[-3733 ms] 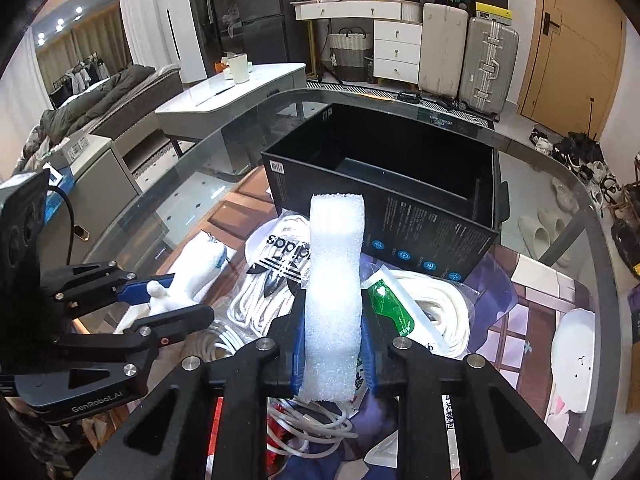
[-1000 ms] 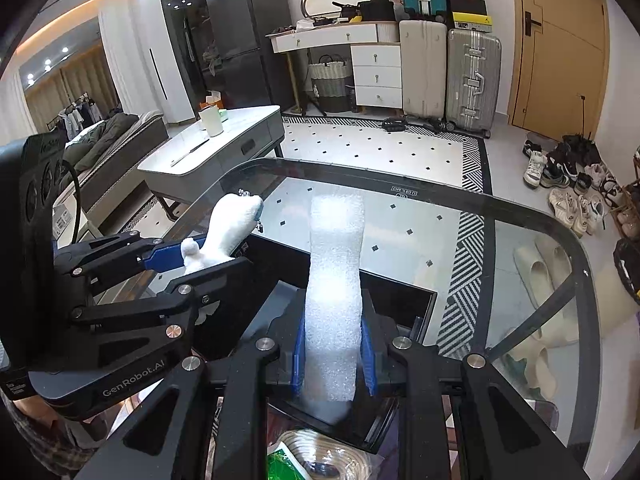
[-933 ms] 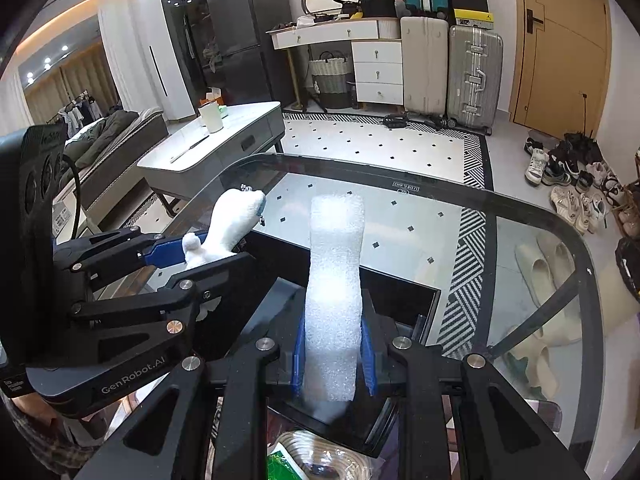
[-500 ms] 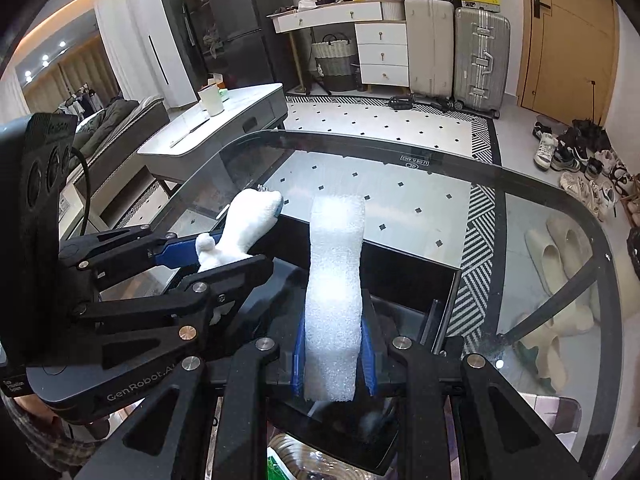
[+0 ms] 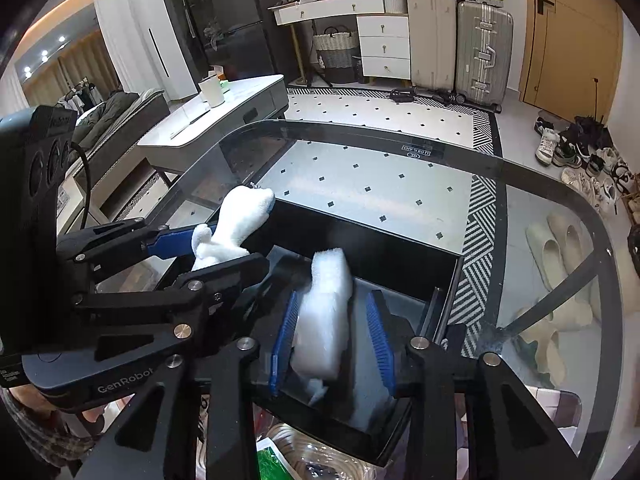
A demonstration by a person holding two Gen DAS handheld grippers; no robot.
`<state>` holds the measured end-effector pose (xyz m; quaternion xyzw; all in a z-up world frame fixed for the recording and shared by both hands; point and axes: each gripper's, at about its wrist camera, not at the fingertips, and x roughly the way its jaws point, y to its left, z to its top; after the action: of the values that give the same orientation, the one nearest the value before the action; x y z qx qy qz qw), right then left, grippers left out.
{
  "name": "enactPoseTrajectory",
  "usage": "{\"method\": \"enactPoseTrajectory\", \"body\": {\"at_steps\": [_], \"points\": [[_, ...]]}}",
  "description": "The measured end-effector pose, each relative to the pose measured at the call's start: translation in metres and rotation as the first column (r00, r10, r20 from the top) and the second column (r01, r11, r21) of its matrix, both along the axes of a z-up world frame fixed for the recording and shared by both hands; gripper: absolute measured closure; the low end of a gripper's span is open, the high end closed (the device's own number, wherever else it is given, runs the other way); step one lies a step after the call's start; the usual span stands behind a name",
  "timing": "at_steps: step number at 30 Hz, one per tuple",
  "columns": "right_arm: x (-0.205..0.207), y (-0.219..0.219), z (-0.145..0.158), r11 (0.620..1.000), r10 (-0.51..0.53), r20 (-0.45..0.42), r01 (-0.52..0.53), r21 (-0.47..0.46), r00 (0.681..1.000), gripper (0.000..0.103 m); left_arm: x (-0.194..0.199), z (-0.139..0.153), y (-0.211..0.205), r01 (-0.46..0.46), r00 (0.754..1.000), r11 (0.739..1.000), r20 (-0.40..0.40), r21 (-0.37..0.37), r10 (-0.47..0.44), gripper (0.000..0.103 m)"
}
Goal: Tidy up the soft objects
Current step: 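Lower both items into the black box and open both grippers, then move the left gripper to the clear bag of Adidas laces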
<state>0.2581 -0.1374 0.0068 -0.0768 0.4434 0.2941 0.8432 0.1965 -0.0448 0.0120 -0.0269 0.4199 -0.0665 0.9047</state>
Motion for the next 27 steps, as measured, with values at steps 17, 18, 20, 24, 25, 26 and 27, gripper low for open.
{"method": "enactPoseTrajectory", "body": {"at_steps": [17, 18, 20, 24, 25, 26, 27], "points": [[-0.040, -0.042, 0.035, 0.999, -0.027, 0.063, 0.025, 0.031, 0.998, 0.017, -0.031, 0.019, 0.000, 0.006, 1.000, 1.000, 0.029, -0.004, -0.006, 0.018], [-0.043, -0.044, 0.037, 0.999, -0.028, 0.067, 0.026, 0.032, 0.997, 0.015, -0.034, 0.020, -0.002, 0.005, 1.000, 1.000, 0.029, -0.002, -0.005, 0.010], [-0.053, -0.047, 0.041, 0.999, -0.028, 0.074, 0.025, 0.034, 0.997, 0.012, -0.041, 0.022, -0.001, -0.003, 0.999, 1.000, 0.034, 0.003, 0.003, 0.000], [-0.069, -0.053, 0.048, 0.998, -0.042, 0.085, 0.038, 0.049, 0.996, 0.006, -0.052, 0.026, 0.003, -0.013, 0.999, 1.000, 0.036, -0.011, 0.013, 0.000], [-0.073, -0.055, 0.048, 0.998, -0.046, 0.084, 0.041, 0.055, 0.995, 0.006, -0.055, 0.026, 0.004, -0.015, 0.999, 1.000, 0.036, -0.010, 0.016, 0.000], [-0.076, -0.056, 0.049, 0.997, -0.049, 0.083, 0.044, 0.058, 0.995, 0.005, -0.056, 0.026, 0.004, -0.017, 0.999, 1.000, 0.036, -0.009, 0.017, 0.000], [-0.080, -0.058, 0.049, 0.997, -0.051, 0.082, 0.046, 0.061, 0.995, 0.005, -0.059, 0.026, 0.004, -0.018, 0.999, 1.000, 0.036, -0.008, 0.018, 0.000]]}}
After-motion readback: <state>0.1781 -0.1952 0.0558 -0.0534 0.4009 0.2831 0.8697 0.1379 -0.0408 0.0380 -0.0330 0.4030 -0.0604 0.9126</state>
